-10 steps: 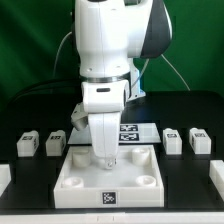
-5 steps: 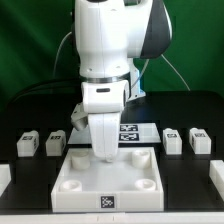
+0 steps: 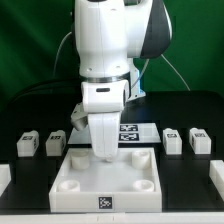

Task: Assemble one leg

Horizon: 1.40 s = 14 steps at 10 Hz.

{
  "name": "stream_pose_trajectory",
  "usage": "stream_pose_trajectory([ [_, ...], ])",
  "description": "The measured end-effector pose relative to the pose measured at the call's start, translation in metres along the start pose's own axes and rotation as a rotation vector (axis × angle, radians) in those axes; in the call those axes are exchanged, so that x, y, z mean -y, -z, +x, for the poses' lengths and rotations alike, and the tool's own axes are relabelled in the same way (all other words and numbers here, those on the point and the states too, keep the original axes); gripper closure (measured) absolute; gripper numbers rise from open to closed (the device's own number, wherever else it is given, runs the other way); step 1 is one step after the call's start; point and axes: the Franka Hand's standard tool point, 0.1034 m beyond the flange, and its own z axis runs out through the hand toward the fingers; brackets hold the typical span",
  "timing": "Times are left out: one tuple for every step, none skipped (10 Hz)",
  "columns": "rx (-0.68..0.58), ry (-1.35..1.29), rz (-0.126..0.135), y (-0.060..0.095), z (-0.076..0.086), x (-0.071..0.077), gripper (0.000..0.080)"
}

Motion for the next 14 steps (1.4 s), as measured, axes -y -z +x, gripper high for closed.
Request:
stream_pose_trajectory([
  [0.000, 0.000, 0.000, 0.000, 0.000, 0.000, 0.0742],
  [0.000, 0.000, -0.001, 0.000, 0.001, -0.001, 0.0742],
  [-0.007, 0.014, -0.010, 0.002, 0.010, -0.008, 0.0742],
  [-0.018, 0.020, -0.018, 0.002, 0.025, -0.015, 0.0742],
  [-0.029, 0.007, -0.026, 0.002, 0.040, -0.022, 0.0742],
  [-0.040, 0.003, -0.034, 0.001, 0.053, -0.031, 0.0742],
  [-0.051, 0.011, -0.044, 0.000, 0.066, -0.041, 0.0742],
  [-0.055, 0.019, -0.036, -0.001, 0.073, -0.044, 0.0742],
  [-0.056, 0.025, -0.020, -0.001, 0.078, -0.044, 0.0742],
  [-0.057, 0.031, -0.015, -0.001, 0.082, -0.044, 0.0742],
  [-0.061, 0.037, -0.011, -0.001, 0.086, -0.044, 0.0742],
  [-0.063, 0.043, -0.004, -0.001, 0.090, -0.044, 0.0742],
  [-0.065, 0.043, -0.004, -0.001, 0.092, -0.044, 0.0742],
  [-0.065, 0.030, -0.003, -0.001, 0.093, -0.043, 0.0742],
])
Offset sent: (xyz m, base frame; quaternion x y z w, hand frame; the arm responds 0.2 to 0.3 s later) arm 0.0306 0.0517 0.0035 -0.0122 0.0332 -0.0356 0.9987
